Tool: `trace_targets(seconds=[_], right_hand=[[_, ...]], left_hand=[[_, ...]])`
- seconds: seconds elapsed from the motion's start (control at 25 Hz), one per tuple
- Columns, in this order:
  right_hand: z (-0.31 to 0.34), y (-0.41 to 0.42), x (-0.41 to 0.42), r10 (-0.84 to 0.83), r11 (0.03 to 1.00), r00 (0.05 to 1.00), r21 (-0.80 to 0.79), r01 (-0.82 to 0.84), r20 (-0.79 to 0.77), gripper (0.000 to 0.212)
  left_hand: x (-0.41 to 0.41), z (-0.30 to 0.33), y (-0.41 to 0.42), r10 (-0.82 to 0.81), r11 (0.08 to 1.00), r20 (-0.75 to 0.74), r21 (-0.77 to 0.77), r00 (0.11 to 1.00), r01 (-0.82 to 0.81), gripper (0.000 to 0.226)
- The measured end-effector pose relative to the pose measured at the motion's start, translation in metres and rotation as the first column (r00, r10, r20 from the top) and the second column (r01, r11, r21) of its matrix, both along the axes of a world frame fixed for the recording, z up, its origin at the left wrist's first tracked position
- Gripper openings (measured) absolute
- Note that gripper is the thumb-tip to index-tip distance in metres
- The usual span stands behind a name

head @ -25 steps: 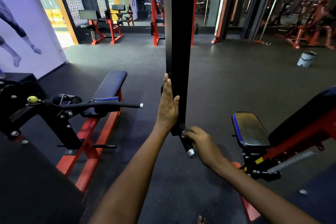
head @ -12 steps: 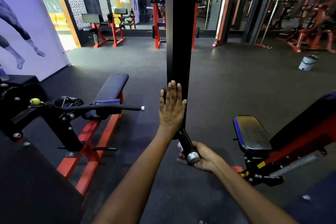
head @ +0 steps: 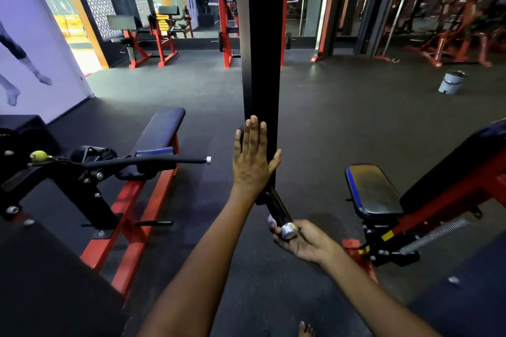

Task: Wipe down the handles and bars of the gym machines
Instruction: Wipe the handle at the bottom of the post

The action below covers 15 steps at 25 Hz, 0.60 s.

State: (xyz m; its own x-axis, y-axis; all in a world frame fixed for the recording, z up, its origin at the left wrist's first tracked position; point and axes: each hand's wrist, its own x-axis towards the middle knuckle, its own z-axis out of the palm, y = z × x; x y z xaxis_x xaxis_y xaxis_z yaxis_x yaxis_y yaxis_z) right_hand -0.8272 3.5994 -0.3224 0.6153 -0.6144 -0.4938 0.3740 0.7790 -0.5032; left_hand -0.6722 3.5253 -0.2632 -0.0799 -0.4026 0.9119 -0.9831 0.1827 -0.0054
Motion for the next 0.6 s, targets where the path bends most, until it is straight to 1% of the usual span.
trace_targets(seconds=[0.04,0.08,0.12,0.16,0.2,0.24,0.28,0.32,0.36,0.4,0.44,0.48,0.52,0.6], right_hand=[[-0.003,-0.001,-0.007,0.035,0.999,0.998,-0.037,-0.037,-0.052,0.026],[-0.004,-0.006,-0.013,0.051,0.993,0.988,-0.101,-0.066,-0.144,0.024],[-0.002,-0.011,-0.019,0.025,0.980,0.961,-0.182,-0.078,-0.276,0.022],[-0.001,-0.017,-0.026,-0.049,0.959,0.922,-0.276,-0.064,-0.384,0.021],[0.001,-0.024,-0.033,-0.167,0.928,0.874,-0.372,-0.017,-0.457,0.021],[0.005,-0.030,-0.039,-0.287,0.888,0.821,-0.459,0.034,-0.494,0.021],[0.011,-0.035,-0.046,-0.392,0.838,0.756,-0.542,0.059,-0.524,0.020],[0.019,-0.043,-0.055,-0.477,0.789,0.687,-0.611,0.060,-0.548,0.013],[0.029,-0.051,-0.062,-0.544,0.740,0.602,-0.672,0.015,-0.585,0.007],[0.037,-0.060,-0.070,-0.608,0.691,0.497,-0.721,-0.053,-0.619,0.020],[0.043,-0.071,-0.078,-0.660,0.642,0.396,-0.753,-0.144,-0.639,0.029],[0.051,-0.080,-0.084,-0.705,0.601,0.307,-0.768,-0.221,-0.639,0.031],[0.058,-0.087,-0.091,-0.738,0.565,0.239,-0.771,-0.294,-0.631,0.024],[0.072,-0.099,-0.103,-0.778,0.520,0.132,-0.749,-0.411,-0.614,0.004]], left_hand=[[-0.001,0.001,0.000,0.003,1.000,-0.003,0.001,1.000,-0.003,0.094],[-0.002,0.001,0.000,0.015,1.000,-0.007,0.003,1.000,-0.015,0.094],[-0.004,0.000,0.001,0.031,0.999,-0.017,0.011,0.999,-0.031,0.093],[-0.007,0.000,0.004,0.050,0.998,-0.041,0.033,0.998,-0.049,0.092],[-0.012,0.000,0.007,0.072,0.996,-0.081,0.062,0.994,-0.067,0.091],[-0.019,0.000,0.012,0.097,0.992,-0.135,0.094,0.986,-0.085,0.089],[-0.027,0.001,0.019,0.104,0.990,-0.193,0.113,0.976,-0.083,0.085],[-0.037,0.002,0.026,0.059,0.993,-0.230,0.110,0.971,-0.034,0.079],[-0.047,0.003,0.031,-0.048,0.993,-0.228,0.091,0.973,0.071,0.069],[-0.057,0.003,0.034,-0.189,0.974,-0.193,0.085,0.963,0.208,0.060],[-0.067,0.004,0.033,-0.310,0.938,-0.156,0.112,0.938,0.328,0.052],[-0.076,0.007,0.029,-0.380,0.900,-0.136,0.175,0.915,0.399,0.047],[-0.084,0.011,0.021,-0.392,0.871,-0.143,0.260,0.909,0.416,0.042],[-0.094,0.022,0.001,-0.313,0.810,-0.175,0.463,0.933,0.359,0.036]])
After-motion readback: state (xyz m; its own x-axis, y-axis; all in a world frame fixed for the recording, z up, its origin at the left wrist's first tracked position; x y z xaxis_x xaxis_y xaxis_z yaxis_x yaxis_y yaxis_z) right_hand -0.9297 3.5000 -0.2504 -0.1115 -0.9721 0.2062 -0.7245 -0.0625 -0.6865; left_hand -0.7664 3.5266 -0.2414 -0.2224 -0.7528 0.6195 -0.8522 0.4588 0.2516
